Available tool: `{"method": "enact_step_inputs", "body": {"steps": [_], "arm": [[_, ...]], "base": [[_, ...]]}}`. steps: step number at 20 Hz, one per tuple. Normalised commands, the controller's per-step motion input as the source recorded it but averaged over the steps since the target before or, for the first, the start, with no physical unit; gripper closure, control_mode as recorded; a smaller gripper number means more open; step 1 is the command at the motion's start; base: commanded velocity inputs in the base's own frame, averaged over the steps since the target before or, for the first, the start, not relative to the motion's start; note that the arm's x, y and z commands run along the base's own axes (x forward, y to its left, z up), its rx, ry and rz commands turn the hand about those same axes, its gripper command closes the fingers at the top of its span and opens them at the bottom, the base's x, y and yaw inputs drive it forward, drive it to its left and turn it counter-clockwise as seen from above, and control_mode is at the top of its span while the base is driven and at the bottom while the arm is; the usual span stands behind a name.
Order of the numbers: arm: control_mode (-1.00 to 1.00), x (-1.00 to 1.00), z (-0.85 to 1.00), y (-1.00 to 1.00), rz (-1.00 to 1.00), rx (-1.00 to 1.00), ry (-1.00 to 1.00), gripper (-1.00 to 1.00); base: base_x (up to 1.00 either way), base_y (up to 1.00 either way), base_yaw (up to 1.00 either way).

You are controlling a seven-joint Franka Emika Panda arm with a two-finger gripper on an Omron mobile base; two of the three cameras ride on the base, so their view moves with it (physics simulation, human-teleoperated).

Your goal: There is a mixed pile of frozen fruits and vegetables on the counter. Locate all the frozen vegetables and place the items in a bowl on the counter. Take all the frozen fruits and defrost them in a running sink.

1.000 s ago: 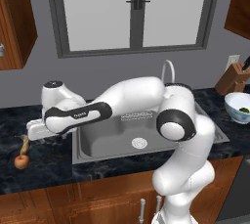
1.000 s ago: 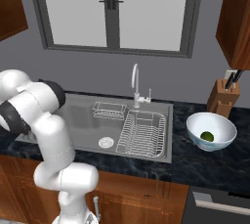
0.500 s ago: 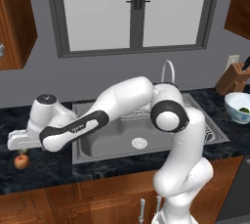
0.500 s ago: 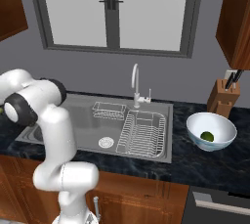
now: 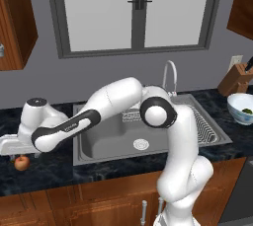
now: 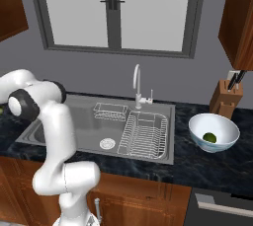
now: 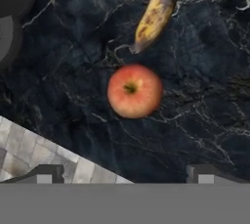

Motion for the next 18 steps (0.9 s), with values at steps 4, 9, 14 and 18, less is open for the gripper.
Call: {"method": "enact_step_inputs", "body": {"steps": [4,9,14,18], "arm": [[-1.0,0.29,-0.07,0.25,0.0,-0.1,0.03,-1.0],[-1.0,0.31,-0.07,0.04,0.0,-0.14,0.11,-1.0],[-1.0,0.0,-0.42,0.0,0.0,-0.11,0.02,-1.0],[-1.0,0.0,-0.3,0.04,0.0,-0.04,0.0,-1.0]], "base": [[0.0,0.0,0.0],[0.0,0.0,0.0],[0.0,0.0,0.0],[0.0,0.0,0.0]]}}
